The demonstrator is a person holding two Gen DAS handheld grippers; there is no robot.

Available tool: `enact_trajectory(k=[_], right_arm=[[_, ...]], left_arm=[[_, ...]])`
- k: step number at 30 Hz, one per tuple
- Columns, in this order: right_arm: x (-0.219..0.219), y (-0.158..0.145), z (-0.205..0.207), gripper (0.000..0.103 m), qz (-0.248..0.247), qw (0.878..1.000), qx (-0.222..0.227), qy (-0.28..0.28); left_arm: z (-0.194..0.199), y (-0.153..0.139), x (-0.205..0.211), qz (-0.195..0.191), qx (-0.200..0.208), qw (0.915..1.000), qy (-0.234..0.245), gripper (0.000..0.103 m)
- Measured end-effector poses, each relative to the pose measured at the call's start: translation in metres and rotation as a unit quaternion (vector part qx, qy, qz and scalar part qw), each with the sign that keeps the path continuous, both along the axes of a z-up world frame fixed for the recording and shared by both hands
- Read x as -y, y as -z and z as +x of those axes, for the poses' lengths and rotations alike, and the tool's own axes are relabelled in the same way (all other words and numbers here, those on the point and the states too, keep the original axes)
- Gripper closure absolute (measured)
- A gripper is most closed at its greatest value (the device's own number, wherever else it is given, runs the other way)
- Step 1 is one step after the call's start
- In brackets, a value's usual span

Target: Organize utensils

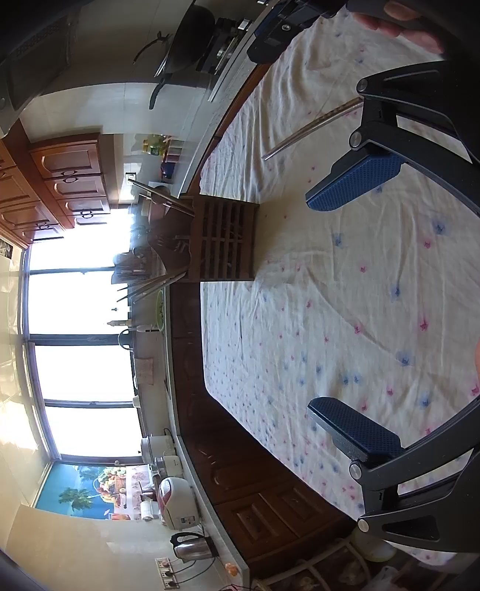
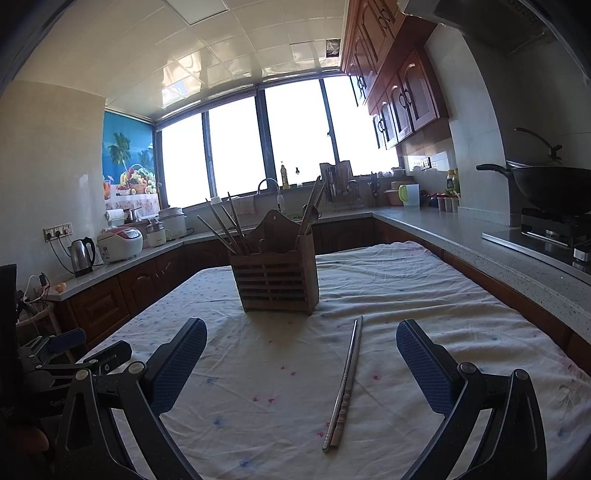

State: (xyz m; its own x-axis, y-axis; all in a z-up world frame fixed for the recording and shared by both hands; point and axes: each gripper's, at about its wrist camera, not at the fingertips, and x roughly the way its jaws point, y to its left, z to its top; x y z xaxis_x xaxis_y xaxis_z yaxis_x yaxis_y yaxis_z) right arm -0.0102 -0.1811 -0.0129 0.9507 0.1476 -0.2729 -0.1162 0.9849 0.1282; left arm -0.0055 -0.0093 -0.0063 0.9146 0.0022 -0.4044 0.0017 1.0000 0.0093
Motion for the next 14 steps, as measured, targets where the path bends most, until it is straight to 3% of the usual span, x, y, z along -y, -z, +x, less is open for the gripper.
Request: enact_trajectory(k=[14], right_arm=[[-0.0043,-0.0003,0.0006,0.000,0.003,1.000,-0.022,0.008]], left_arm=[[0.0057,-0.0005,0.0000,-0.003,-0.014,0.9999,0.001,0.000]])
